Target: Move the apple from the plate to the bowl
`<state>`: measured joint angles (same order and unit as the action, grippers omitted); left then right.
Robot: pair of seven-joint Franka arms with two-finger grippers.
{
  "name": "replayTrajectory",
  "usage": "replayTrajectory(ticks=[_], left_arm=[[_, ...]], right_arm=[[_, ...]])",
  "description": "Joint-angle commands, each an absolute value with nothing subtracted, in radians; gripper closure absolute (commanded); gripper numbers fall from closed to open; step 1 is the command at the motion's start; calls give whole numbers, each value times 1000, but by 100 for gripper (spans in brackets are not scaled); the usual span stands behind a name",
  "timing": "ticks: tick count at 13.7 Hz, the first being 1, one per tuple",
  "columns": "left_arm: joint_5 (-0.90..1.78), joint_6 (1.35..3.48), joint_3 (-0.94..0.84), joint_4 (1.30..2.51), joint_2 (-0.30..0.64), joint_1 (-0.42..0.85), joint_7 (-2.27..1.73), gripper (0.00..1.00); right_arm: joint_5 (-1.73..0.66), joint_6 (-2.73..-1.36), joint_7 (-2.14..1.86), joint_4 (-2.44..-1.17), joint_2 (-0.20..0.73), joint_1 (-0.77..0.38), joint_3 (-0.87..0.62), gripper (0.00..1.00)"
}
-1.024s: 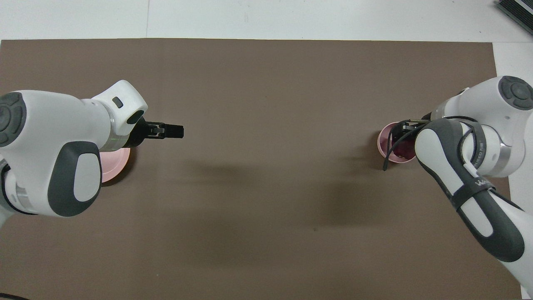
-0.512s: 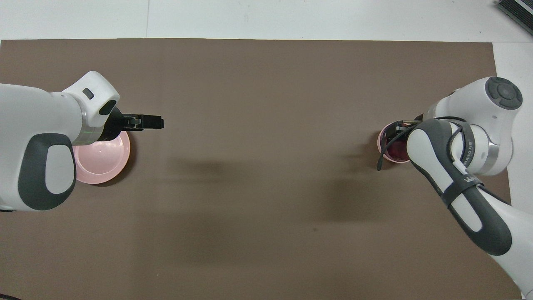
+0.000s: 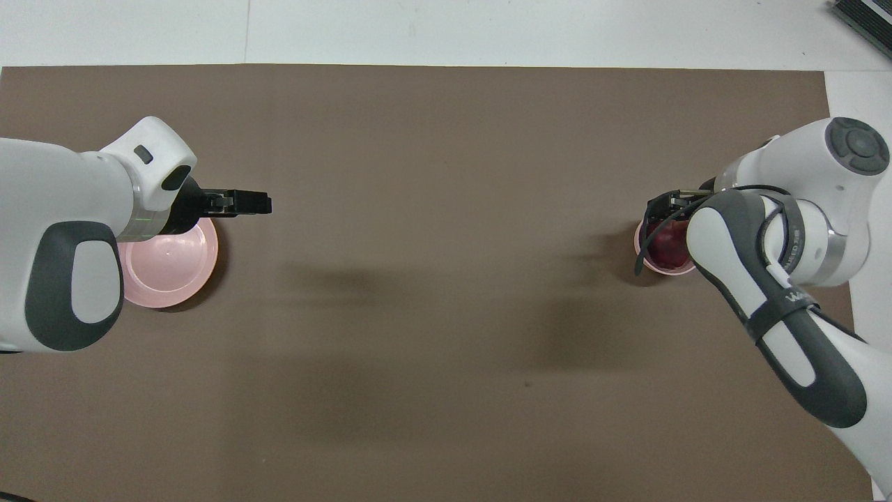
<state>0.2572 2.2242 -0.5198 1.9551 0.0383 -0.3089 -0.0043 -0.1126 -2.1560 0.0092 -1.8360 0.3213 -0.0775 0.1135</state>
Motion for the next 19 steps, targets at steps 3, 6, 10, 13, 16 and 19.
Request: replayTrajectory(ticks=[3,6,10,13,16,19], left_arm=[[235,2178,-514,1934,31,-321,-17,0],[198,2175,-511,1922,32,-321,-15,0],[135,2171,-512,1895,35,-319,-15,0],[117,2125,-438,1849,32,-267,-14,0],[94,1987,-209,1731,31,-88,-11,0],[92,1852,-36,1623,14,56,-11,0]], right_arm=[[-26,-2030,32,-1796,183,-74,114,0],[-20,-1916,32,-1795,72,-71,114,0],[6,-1761,60,-1795,-72,-77,97,0],[-5,-1565,58,-1650,-110,-72,101,0],[6,-1439,58,-1525,-109,-71,106,0],[35,-1451,51,-1535,-114,-74,103,0]])
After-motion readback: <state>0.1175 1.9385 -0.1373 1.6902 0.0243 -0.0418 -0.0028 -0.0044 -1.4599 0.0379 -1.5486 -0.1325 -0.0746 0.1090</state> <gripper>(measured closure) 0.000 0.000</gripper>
